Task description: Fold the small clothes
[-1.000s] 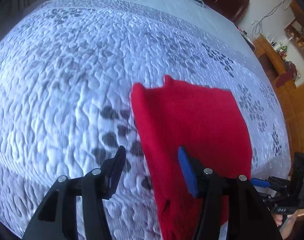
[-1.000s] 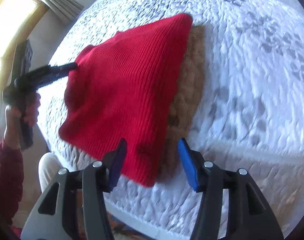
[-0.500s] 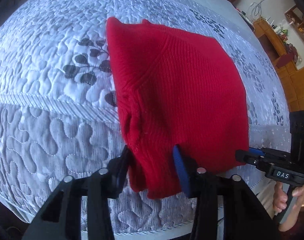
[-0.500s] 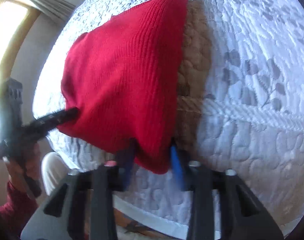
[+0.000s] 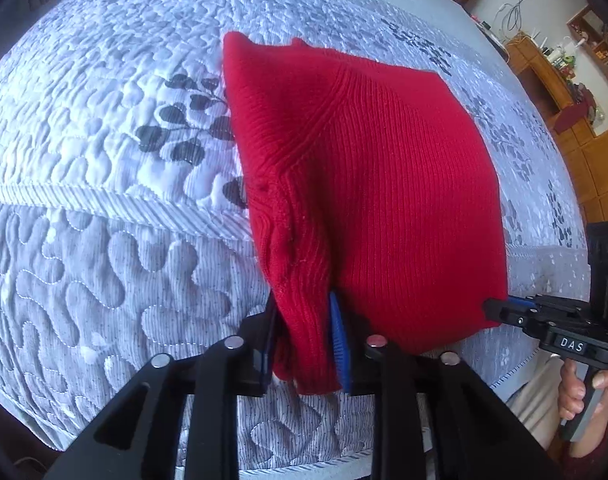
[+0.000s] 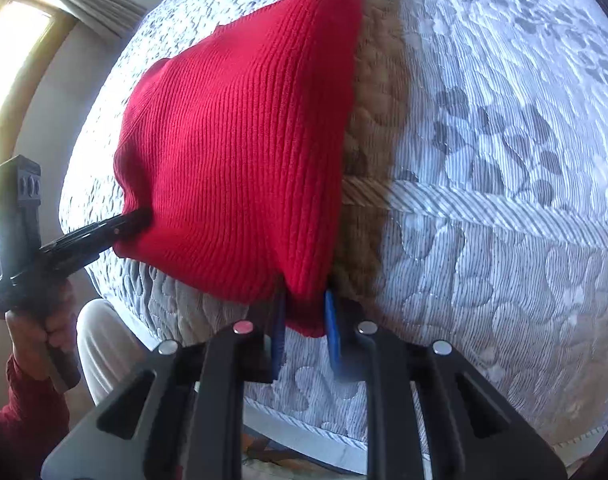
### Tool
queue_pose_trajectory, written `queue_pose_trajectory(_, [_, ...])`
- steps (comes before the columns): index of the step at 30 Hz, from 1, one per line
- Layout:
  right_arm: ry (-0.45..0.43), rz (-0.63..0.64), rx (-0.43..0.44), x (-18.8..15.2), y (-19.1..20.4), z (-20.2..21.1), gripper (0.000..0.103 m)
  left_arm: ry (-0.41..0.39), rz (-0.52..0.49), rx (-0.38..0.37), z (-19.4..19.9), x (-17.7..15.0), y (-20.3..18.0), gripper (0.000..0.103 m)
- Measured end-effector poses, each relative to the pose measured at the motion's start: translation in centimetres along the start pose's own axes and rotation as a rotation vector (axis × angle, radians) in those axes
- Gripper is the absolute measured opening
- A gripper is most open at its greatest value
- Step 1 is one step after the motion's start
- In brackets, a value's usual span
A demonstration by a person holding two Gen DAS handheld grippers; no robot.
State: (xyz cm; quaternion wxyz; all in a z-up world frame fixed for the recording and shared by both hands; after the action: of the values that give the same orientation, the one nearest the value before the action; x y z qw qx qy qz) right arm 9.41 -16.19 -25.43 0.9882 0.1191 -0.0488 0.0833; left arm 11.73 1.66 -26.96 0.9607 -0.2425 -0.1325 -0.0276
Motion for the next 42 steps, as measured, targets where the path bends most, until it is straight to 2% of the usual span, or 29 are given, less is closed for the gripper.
queue_pose_trajectory(1, [-0.001, 0.005, 0.0, 0.0, 0.0, 0.1, 0.018, -0.009, -0.003, 0.017, 0.5, 0.0, 0.1, 0.038])
queue_pose_trajectory(2, [-0.002, 0.01, -0.001, 0.1, 0.1, 0.2, 0.02, -0.022, -0.01, 0.043, 1.0, 0.2, 0.1, 0.041])
queue_pose_trajectory(6, [-0.008, 0.01, -0.002, 0.9, 0.3, 1.0, 0.025, -0.052, -0.047, 0.09, 2.3, 1.6, -0.5, 0.044])
queue_pose_trajectory(12, [-0.097, 0.012, -0.065, 4.2, 0.4, 3.7, 0.025, -0.079, -0.059, 0.093, 2.9, 3.4, -1.4, 0.045])
queue_pose_trajectory(18, [-0.168, 0.033, -0.085, 8.1, 2.2, 4.7, 0.025, -0.092, -0.086, 0.122, 2.1, 4.5, -1.6, 0.047])
queue_pose_trajectory(22, [-0.152, 0.04, -0.09, 9.5, 3.2, 3.2, 0.025, -0.09, -0.1, 0.138, 1.4, 4.7, -1.2, 0.047])
queue_pose_trajectory(29, [-0.075, 0.025, -0.124, 8.9, 2.1, -0.3, 0.014, -0.084, -0.091, 0.124, 0.4, 4.4, -0.3, 0.047])
queue_pose_trajectory(33, [-0.069, 0.034, -0.13, 8.6, 2.2, -1.0, 0.014, -0.075, -0.09, 0.098, 0.1, 4.2, -0.2, 0.047])
queue_pose_trajectory(35, [-0.07, 0.032, -0.125, 8.6, 2.2, -0.9, 0.018, -0.073, -0.092, 0.087, 0.3, 4.2, -0.3, 0.049])
queue_pose_trajectory(39, [-0.092, 0.021, -0.092, 8.8, 2.5, 0.2, 0.019, -0.105, -0.119, 0.11, 1.2, 4.8, -0.3, 0.055])
queue_pose_trajectory(42, [-0.115, 0.025, -0.08, 9.1, 2.6, 1.4, 0.024, -0.12, -0.127, 0.105, 1.7, 5.7, -0.3, 0.059])
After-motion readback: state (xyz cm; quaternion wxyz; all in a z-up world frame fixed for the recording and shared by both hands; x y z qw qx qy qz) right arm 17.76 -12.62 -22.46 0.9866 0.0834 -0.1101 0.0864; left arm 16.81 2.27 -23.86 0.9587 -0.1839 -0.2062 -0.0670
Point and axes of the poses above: each gripper's, at about its wrist camera, not at the fingertips, and z roughly against the way its jaws point, y to its left, x to its top, the point moved 9 cm from there along -z, roughly the way its jaws point, and after that the axes turned 12 degrees about -x, right-handed, at the moved point
